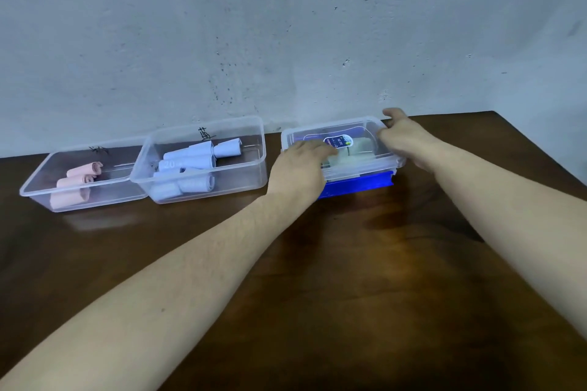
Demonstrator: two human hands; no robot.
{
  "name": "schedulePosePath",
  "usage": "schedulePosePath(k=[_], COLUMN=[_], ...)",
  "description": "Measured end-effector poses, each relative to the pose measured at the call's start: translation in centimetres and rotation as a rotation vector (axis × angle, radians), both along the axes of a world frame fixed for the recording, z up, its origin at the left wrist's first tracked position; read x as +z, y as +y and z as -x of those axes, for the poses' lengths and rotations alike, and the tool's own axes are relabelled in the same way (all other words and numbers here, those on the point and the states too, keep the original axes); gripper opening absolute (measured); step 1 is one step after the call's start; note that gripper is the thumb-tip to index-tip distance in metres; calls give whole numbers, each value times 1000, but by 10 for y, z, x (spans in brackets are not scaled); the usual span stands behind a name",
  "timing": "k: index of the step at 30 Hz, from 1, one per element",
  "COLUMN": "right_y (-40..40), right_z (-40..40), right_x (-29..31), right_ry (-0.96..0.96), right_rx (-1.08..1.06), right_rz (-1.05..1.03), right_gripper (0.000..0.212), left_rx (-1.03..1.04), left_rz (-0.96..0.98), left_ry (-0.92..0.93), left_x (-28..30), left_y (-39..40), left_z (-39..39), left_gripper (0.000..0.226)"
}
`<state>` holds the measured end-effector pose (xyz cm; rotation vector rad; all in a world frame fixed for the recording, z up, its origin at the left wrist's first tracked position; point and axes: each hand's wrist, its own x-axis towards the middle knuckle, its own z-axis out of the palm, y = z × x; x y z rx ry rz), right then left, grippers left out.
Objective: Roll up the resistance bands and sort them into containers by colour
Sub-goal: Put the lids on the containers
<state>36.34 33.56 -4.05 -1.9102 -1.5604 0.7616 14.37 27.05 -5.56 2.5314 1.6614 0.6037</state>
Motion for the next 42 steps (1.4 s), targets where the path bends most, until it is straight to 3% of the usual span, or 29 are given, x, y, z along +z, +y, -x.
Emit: schedulePosePath(k=[4, 8, 13, 18, 24, 32, 42], right_y=[15, 27, 49, 64, 69, 70, 60], right_z=[24, 44, 57, 61, 65, 67, 71], right_x=[9, 6, 6, 11, 11, -4, -4], right_ry=[-283, -559, -758, -758, -697, -675, -544], right_rx=[194, 314, 386, 395, 367, 341, 401], right_rz=[-31, -85, -80, 36, 122, -143, -252], right_gripper=[65, 47, 55, 63, 62, 56, 46], left_rx=[-87, -107, -152, -196, -223, -231, -234], left_rz=[-113, -162, -269, -291, -271, -344, -190], left_ry=[225, 570, 592, 493, 430, 420, 319], left_x=[1, -3, -7, -5, -5, -8, -16], left_y=[-10, -12, -7, 3, 9, 8, 14], left_z=[-1, -8, -4, 9, 16, 18, 29], left_gripper=[51, 89, 79, 56, 52, 45, 55])
